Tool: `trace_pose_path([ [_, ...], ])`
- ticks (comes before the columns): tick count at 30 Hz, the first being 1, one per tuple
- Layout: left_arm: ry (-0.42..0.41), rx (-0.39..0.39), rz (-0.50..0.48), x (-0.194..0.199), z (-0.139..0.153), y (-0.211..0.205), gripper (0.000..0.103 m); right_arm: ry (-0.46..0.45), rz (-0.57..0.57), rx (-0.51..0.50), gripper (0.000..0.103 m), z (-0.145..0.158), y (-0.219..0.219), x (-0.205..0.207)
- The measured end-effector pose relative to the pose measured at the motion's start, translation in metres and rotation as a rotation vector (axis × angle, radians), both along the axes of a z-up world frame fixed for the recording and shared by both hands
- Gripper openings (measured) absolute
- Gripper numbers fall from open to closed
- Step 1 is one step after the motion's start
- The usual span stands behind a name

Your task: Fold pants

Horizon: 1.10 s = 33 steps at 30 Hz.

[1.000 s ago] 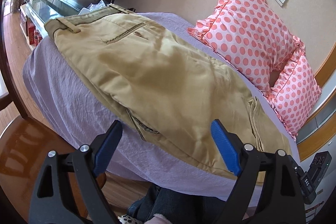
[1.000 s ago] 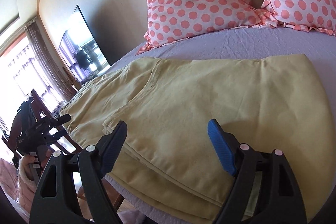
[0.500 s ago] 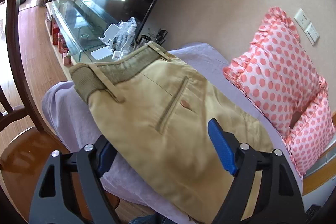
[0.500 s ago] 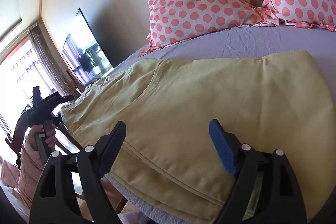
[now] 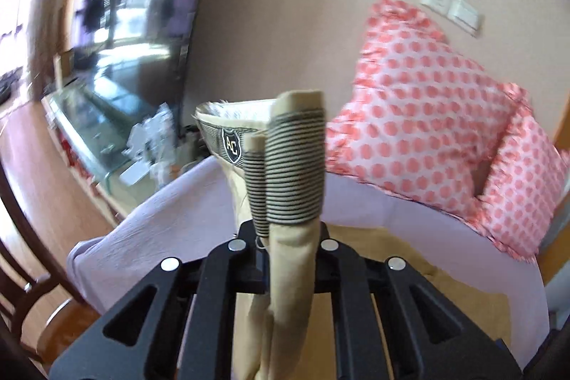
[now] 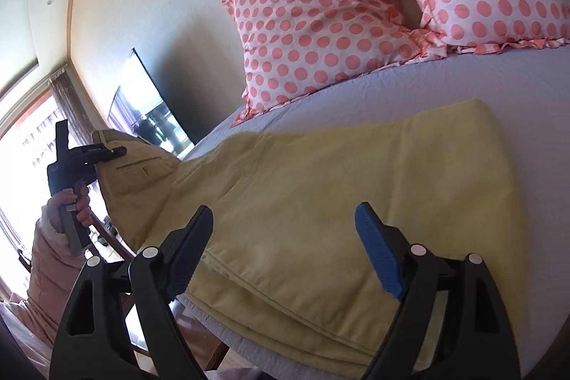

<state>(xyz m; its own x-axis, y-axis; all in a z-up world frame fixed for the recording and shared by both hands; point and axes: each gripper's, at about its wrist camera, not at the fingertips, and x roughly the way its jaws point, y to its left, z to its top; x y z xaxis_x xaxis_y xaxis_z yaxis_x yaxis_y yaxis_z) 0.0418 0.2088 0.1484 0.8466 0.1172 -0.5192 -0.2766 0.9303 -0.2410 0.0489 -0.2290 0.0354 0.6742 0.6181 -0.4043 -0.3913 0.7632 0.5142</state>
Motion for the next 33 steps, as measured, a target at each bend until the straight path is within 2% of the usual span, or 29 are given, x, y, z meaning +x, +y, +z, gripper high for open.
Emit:
trace_pose_path([
  [3, -0.048, 0.089, -0.241, 0.01, 0.024, -0.098, 0.009, -0.02, -0.124, 0.023, 0.09, 0.006, -0.035, -0.007],
  [6, -0.074, 0.129, -0.525, 0.01, 0.021, -0.196, 0.01, -0.01, -0.26, 0.06, 0.09, 0.007, -0.078, -0.014],
  [8, -0.029, 0.133, -0.711, 0.013, -0.002, -0.258, 0.01, 0.013, -0.341, 0.106, 0.09, 0.005, -0.107, -0.017],
  [10, 0.058, 0.162, -0.859, 0.012, -0.039, -0.313, 0.01, 0.044, -0.4, 0.168, 0.09, 0.0, -0.134, -0.021],
  [12, 0.176, 0.199, -0.981, 0.007, -0.084, -0.355, 0.01, 0.072, -0.426, 0.216, 0.09, -0.004, -0.153, -0.022],
  [13, 0.193, 0.251, -0.993, -0.001, -0.102, -0.368, 0.01, 0.083, -0.422, 0.227, 0.091, -0.005, -0.157, -0.022],
  [15, 0.098, 0.394, -0.978, -0.023, -0.119, -0.379, 0.01, 0.109, -0.389, 0.226, 0.091, -0.005, -0.159, -0.013],
  [16, 0.057, 0.427, -0.98, -0.032, -0.121, -0.379, 0.01, 0.12, -0.371, 0.219, 0.091, -0.006, -0.155, -0.007],
  [19, 0.049, 0.296, -0.98, -0.029, -0.107, -0.367, 0.01, 0.148, -0.315, 0.212, 0.091, -0.007, -0.143, 0.01],
  [20, 0.038, 0.281, -0.963, -0.027, -0.103, -0.366, 0.01, 0.155, -0.3, 0.216, 0.091, -0.006, -0.139, 0.016],
  [22, 0.043, 0.291, -0.951, -0.018, -0.099, -0.374, 0.01, 0.16, -0.269, 0.232, 0.091, -0.004, -0.134, 0.024],
  [24, 0.108, 0.317, -0.974, -0.013, -0.108, -0.383, 0.013, 0.176, -0.245, 0.228, 0.091, -0.002, -0.127, 0.033],
  [26, 0.126, 0.305, -1.026, -0.027, -0.107, -0.379, 0.024, 0.204, -0.218, 0.204, 0.091, -0.002, -0.121, 0.042],
  [28, 0.109, 0.226, -1.135, -0.041, -0.096, -0.364, 0.052, 0.234, -0.192, 0.169, 0.09, -0.004, -0.115, 0.05],
  [29, 0.09, 0.184, -1.174, -0.047, -0.089, -0.352, 0.057, 0.254, -0.187, 0.141, 0.087, -0.005, -0.112, 0.054],
  [31, 0.055, 0.138, -1.16, -0.052, -0.074, -0.321, 0.071, 0.288, -0.182, 0.088, 0.078, -0.009, -0.107, 0.061],
  [33, 0.049, 0.121, -1.048, -0.039, -0.063, -0.282, 0.079, 0.309, -0.188, 0.045, 0.071, -0.013, -0.105, 0.067],
])
